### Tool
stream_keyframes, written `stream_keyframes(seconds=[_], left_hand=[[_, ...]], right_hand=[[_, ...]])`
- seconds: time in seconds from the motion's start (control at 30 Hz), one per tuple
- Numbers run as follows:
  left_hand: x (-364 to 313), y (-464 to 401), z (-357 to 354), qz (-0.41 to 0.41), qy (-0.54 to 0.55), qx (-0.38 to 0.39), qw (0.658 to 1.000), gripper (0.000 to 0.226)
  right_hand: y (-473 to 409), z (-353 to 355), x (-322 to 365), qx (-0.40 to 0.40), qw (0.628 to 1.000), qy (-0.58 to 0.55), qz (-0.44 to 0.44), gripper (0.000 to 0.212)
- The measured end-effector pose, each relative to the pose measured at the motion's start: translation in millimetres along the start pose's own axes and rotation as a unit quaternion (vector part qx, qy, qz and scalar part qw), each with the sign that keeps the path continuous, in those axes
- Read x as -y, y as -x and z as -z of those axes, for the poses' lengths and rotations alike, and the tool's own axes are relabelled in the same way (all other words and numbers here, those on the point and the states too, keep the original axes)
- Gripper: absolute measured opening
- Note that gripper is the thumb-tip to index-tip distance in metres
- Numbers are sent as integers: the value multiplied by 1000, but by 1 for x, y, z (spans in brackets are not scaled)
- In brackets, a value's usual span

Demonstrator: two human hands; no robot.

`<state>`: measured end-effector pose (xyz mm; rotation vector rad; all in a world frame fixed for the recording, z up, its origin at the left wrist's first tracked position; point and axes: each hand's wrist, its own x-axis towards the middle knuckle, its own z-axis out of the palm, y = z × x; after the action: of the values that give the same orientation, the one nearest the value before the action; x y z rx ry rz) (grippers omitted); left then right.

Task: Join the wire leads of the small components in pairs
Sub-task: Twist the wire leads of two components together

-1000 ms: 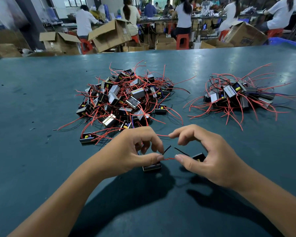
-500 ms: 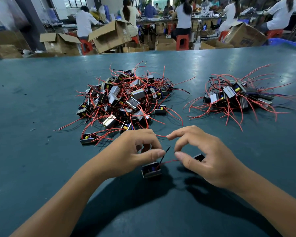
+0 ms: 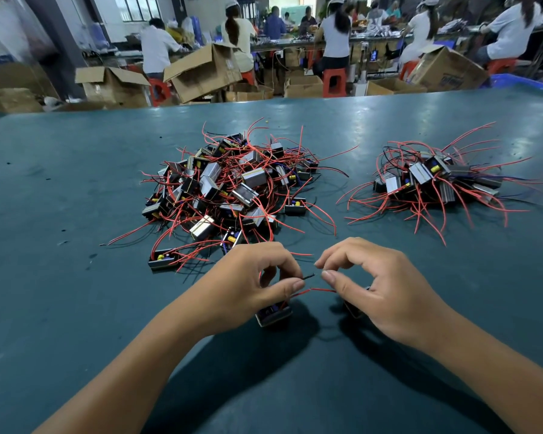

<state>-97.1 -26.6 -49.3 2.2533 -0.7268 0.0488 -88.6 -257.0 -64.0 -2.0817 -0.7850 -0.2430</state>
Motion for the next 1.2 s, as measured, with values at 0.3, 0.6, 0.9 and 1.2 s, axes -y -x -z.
stream_keyframes(seconds=[0.3,0.6,0.9,1.2], left_hand=[[3,10,22,44,-106,97,989,37],[5,2,8,114,-67,76,988,18],[-5,-6,-16,169,294,-60,939,20],[-1,-6,-19,162,340,-61,924,40]], right_hand=[[-2,51,-11,261,949,168,-60,44],[-4,33,-4,97,986,80,-104,13],[-1,-4,7,-32,951,-213,-223,4],[0,-6,8,-47,936,-241,-253,8]])
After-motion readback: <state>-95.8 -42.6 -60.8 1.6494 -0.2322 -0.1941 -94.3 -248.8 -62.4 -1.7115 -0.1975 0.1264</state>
